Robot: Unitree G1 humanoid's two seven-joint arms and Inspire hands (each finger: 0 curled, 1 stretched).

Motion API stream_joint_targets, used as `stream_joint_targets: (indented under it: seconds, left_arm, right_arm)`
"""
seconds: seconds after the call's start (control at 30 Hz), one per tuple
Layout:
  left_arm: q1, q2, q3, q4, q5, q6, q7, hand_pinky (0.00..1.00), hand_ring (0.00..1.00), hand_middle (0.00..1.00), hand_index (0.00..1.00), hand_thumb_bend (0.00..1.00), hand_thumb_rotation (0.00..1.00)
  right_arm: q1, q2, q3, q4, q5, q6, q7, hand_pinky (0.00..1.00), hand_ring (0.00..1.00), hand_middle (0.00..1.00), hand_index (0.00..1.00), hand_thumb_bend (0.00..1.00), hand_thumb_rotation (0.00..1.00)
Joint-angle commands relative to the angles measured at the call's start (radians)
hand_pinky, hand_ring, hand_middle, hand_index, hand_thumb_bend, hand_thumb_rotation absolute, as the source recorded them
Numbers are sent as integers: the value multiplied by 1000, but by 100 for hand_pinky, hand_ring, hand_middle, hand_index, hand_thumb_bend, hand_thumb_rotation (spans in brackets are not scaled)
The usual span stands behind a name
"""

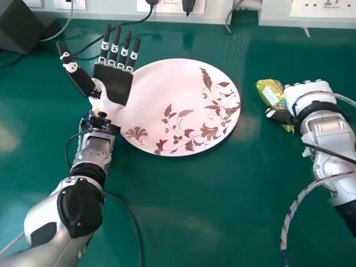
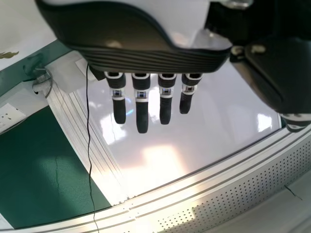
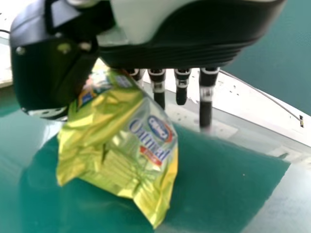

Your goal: Pick up biscuit and place it in the plate

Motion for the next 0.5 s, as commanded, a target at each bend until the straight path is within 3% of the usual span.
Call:
stream_joint_targets:
  seconds: [0.0,0.3,0.47]
  left_arm:
    - [37,-8,9,7,-5,-1,5,86,83,93,99,100,62]
    - [34,2,20,11,-29,64,-8,82,82,93,99,100,64]
    - [31,0,20,10,-26,59,1,80,82,92,99,100,64]
  right_arm:
    - [46,7,10,8,24,-6,42,34,55,88,100,34,5]
    - [42,1,5,2,32,-16,37,39,54,75,92,39,0]
    - [41,3,-3,1,32,-14,26,40,54,66,84,40,0]
